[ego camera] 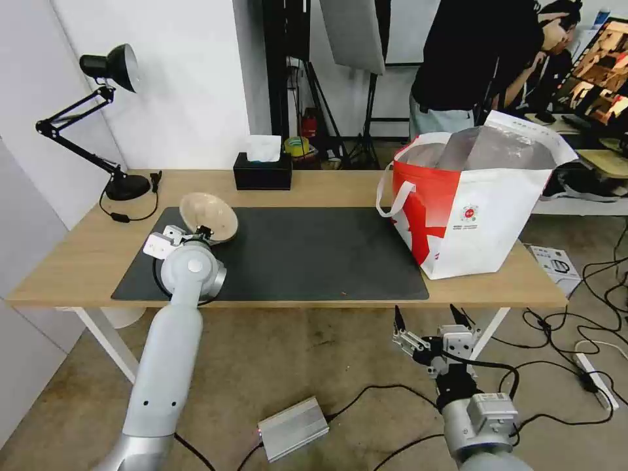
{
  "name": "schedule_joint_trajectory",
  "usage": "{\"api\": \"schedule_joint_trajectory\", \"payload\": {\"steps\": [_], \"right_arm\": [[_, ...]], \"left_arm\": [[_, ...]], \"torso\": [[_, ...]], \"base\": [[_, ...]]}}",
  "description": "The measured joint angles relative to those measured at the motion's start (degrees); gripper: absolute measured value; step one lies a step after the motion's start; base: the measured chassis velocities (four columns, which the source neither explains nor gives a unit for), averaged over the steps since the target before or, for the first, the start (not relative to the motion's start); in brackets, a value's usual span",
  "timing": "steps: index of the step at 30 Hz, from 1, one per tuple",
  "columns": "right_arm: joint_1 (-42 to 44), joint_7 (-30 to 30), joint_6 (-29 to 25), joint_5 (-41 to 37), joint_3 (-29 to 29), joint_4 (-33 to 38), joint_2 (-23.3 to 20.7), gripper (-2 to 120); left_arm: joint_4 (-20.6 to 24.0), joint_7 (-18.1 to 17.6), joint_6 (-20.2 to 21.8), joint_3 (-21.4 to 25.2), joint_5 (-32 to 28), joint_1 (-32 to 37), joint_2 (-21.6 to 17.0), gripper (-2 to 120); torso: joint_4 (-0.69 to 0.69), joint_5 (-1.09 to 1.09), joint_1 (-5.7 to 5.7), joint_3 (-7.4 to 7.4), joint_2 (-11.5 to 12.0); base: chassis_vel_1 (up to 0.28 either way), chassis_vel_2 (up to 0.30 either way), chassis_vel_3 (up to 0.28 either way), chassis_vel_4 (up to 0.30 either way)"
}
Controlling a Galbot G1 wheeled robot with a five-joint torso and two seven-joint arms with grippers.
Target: Pick up the trash from the table and place it into the takeout bag.
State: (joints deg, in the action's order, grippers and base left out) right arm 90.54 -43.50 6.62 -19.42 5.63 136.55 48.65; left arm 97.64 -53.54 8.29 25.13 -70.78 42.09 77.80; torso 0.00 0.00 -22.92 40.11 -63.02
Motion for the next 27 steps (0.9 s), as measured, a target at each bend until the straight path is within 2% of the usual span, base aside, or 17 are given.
{"api": "schedule_joint_trajectory", "payload": {"steps": [8,14,19,23,24,27], "right_arm": [[0.0,0.0,0.0,0.0,0.0,0.0,0.0,100],[0.0,0.0,0.0,0.0,0.0,0.0,0.0,100],[0.0,0.0,0.0,0.0,0.0,0.0,0.0,100],[0.0,0.0,0.0,0.0,0.0,0.0,0.0,100],[0.0,0.0,0.0,0.0,0.0,0.0,0.0,100],[0.0,0.0,0.0,0.0,-0.01,0.0,0.0,100]], "left_arm": [[5.54,2.69,-0.83,-0.56,-2.75,1.99,-3.79,0],[10.84,3.89,-1.24,-3.35,-5.89,2.79,-7.68,0],[12.52,7.3,-2.59,-4.94,-7.72,1.64,-9.68,0],[13.65,12.2,-4.34,-6.94,-9.49,0.25,-11.13,0],[13.65,12.2,-4.34,-6.94,-9.49,0.25,-11.13,0],[13.89,16.45,-5.63,-8.6,-10.7,-1.28,-11.62,0]], "torso": [[0.0,0.0,0.0,0.0,0.0],[0.0,0.01,0.0,0.0,0.0],[0.0,0.0,0.0,0.0,0.0],[0.0,0.0,0.0,0.0,0.0],[0.0,0.0,0.0,0.0,0.0],[0.01,0.0,0.0,0.0,0.0]], "base": [[0.0,0.0,0.0,0.0],[0.0,0.0,0.0,0.0],[0.0,0.0,0.0,0.0],[0.0,0.0,0.0,0.0],[0.0,0.0,0.0,0.0],[0.0,0.0,0.0,0.0]]}}
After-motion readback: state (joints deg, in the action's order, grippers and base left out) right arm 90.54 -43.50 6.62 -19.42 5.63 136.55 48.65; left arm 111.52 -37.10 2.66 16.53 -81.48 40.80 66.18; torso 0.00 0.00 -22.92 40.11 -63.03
